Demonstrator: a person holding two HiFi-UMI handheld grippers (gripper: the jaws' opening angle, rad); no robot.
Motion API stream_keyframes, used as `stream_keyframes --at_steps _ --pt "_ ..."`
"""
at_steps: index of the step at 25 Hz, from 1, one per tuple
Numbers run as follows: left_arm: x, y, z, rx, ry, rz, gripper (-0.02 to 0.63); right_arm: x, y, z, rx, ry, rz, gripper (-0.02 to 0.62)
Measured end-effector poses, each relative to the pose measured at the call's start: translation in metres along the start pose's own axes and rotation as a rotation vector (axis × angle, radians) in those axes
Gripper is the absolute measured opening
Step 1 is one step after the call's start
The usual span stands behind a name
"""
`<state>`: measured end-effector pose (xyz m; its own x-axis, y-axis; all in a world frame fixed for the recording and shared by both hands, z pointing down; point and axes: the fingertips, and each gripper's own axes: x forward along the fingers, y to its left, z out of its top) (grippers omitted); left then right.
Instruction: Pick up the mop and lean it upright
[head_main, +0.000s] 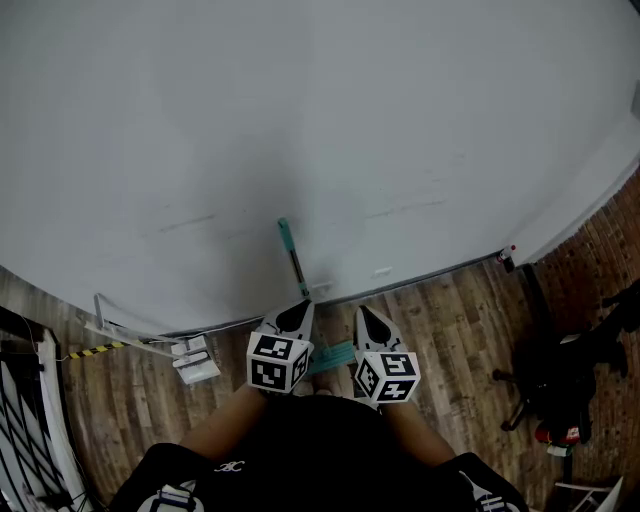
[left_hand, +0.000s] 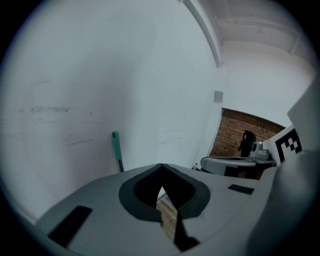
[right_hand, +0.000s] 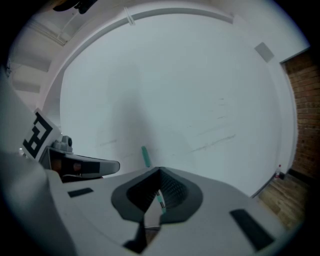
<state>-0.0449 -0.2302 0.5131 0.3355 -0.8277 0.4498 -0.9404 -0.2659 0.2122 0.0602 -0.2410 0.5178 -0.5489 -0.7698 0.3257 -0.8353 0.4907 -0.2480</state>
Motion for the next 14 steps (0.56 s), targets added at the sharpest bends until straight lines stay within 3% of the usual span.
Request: stream_keyframes --at_steps 14 --pt "-0.007 0.011 -0.002 -0.014 0.009 0.005 -0.003 0.0 0.011 0.003 -0.024 -0.001 0.005 0.012"
